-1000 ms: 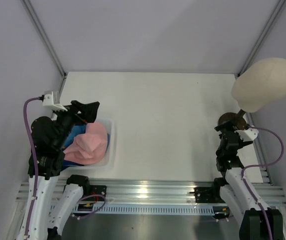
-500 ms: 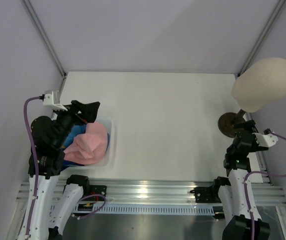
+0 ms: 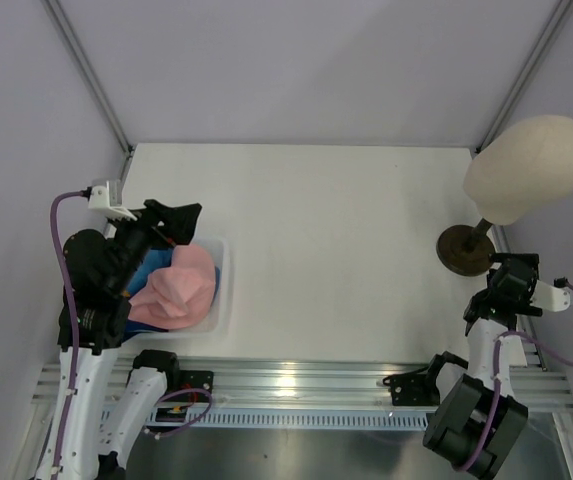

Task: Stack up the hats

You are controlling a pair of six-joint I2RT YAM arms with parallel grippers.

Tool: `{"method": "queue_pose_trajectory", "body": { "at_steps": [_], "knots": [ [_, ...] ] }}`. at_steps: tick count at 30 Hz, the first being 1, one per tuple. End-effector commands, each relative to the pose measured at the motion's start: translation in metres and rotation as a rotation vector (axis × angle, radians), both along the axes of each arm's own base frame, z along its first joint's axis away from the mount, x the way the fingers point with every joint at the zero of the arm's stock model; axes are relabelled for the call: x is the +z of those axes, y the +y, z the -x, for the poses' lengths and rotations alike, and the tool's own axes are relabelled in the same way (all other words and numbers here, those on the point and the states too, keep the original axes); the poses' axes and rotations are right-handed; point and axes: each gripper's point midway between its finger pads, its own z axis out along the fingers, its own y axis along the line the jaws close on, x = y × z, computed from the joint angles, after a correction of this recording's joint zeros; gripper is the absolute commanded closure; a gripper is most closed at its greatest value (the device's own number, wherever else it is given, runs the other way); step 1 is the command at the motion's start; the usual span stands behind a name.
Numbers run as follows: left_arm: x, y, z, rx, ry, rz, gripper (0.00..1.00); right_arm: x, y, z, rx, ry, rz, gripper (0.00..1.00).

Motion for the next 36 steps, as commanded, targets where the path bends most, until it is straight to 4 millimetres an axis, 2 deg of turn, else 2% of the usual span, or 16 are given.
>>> {"method": "queue_pose_trajectory", "body": {
  "at_steps": [1, 7, 9, 11, 13, 14, 15, 17, 19, 20, 22, 23, 24, 26, 36],
  "knots": [
    [0.005, 0.001, -0.002, -0.005, -0.032, -0.008, 0.01, 0.022, 0.01, -0.03, 0.104, -0.221, -0.066, 0.01],
    [0.004, -0.001, -0.003, -0.017, -0.032, -0.002, 0.01, 0.033, 0.004, -0.048, 0.179, -0.305, -0.06, 0.01],
    [0.004, -0.002, -0.003, -0.025, -0.027, -0.003, 0.01, 0.02, 0.001, -0.055, 0.188, -0.279, -0.116, 0.03],
    [0.002, -0.003, -0.005, -0.029, -0.018, -0.002, 0.01, 0.027, -0.003, -0.065, 0.231, -0.323, -0.121, 0.05],
    [0.003, -0.006, -0.004, -0.054, -0.019, -0.004, 0.0, 0.012, 0.001, -0.072, 0.28, -0.334, -0.169, 0.05],
    [0.004, -0.008, -0.003, -0.064, -0.023, -0.004, 0.0, 0.021, -0.005, -0.074, 0.291, -0.388, -0.154, 0.05],
    [0.004, -0.01, -0.002, -0.078, -0.025, -0.004, 0.01, 0.009, -0.001, -0.079, 0.325, -0.382, -0.205, 0.05],
    [0.005, -0.011, -0.001, -0.085, -0.032, -0.002, 0.01, 0.014, -0.004, -0.087, 0.356, -0.41, -0.2, 0.05],
    [0.003, -0.01, -0.002, -0.081, -0.029, -0.003, 0.01, 0.005, -0.006, -0.094, 0.362, -0.403, -0.227, 0.05],
    [0.003, -0.01, -0.003, -0.081, -0.027, -0.003, 0.01, 0.013, -0.01, -0.099, 0.37, -0.424, -0.203, 0.05],
    [0.003, -0.01, -0.004, -0.086, -0.024, -0.001, 0.0, 0.015, -0.011, -0.105, 0.395, -0.436, -0.194, 0.04],
    [0.002, -0.01, -0.005, -0.086, -0.021, -0.001, 0.0, 0.007, -0.011, -0.11, 0.409, -0.421, -0.209, 0.04],
    [0.002, -0.01, -0.005, -0.091, -0.02, 0.0, 0.0, 0.016, -0.013, -0.119, 0.448, -0.424, -0.195, 0.04],
    [0.003, -0.011, -0.004, -0.098, -0.022, 0.0, 0.01, 0.004, -0.016, -0.127, 0.461, -0.405, -0.235, 0.03],
    [0.002, -0.018, -0.005, -0.149, -0.023, -0.004, 0.01, 0.002, -0.006, -0.166, 0.666, -0.535, -0.288, 0.0]
  ]
}}
